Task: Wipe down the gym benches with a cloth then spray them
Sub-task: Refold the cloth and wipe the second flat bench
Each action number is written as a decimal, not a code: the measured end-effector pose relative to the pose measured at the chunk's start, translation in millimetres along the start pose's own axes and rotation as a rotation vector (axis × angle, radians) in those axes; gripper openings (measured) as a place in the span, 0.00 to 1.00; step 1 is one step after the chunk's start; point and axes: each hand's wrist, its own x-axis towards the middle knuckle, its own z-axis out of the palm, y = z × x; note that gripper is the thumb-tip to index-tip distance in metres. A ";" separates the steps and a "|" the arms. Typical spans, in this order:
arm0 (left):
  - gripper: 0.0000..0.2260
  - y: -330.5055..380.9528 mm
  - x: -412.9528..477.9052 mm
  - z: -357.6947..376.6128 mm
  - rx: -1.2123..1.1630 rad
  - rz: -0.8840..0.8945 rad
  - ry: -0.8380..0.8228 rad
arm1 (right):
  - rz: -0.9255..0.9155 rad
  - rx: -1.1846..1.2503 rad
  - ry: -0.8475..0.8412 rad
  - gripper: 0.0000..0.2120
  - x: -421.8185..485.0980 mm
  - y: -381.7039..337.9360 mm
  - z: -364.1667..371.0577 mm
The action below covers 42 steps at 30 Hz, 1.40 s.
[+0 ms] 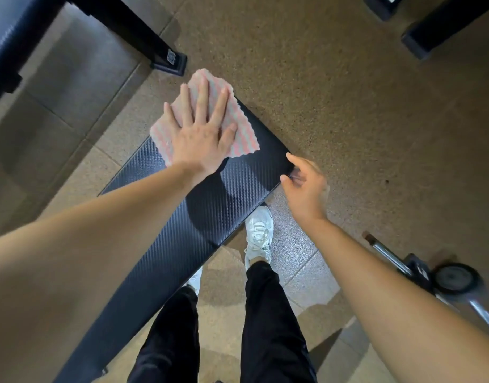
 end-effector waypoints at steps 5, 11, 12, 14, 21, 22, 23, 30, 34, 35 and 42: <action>0.30 51.2 -28.2 18.4 0.060 0.172 -0.024 | 0.133 0.098 0.014 0.21 -1.6 -3.0 -16.4; 0.33 108.0 -76.1 46.6 -0.041 0.290 -0.133 | 0.096 0.061 0.152 0.21 -3.3 -8.4 -30.8; 0.33 108.7 -78.2 43.9 -0.117 0.301 -0.136 | 0.072 0.044 0.159 0.20 -4.1 -9.2 -31.2; 0.31 101.9 -80.8 32.3 -0.281 0.334 -0.110 | 0.005 -0.007 0.144 0.20 -5.0 -9.3 -29.9; 0.29 41.3 -105.1 2.8 -0.332 -0.006 0.091 | -0.182 -0.310 -0.108 0.32 3.8 -22.9 -13.4; 0.29 34.4 -108.1 0.1 -0.266 -0.074 0.080 | -0.150 -0.379 -0.182 0.38 3.9 -27.1 -8.2; 0.29 28.5 -110.4 -2.2 -0.211 -0.136 0.061 | -0.107 -0.436 -0.258 0.43 3.2 -29.9 -3.0; 0.41 17.4 -119.4 -4.7 -0.102 -0.222 -0.140 | -0.062 -0.369 -0.361 0.39 16.7 -28.3 -6.4; 0.45 20.2 -118.0 -7.8 -0.098 -0.214 -0.176 | 0.029 -0.277 -0.299 0.19 49.8 -38.7 -36.9; 0.45 21.2 -117.9 -8.7 -0.102 -0.215 -0.184 | 0.124 -0.277 -0.312 0.18 61.1 -42.1 -45.9; 0.45 22.1 -116.0 -12.0 -0.109 -0.215 -0.211 | 0.578 0.021 -0.441 0.13 115.5 -75.6 -90.8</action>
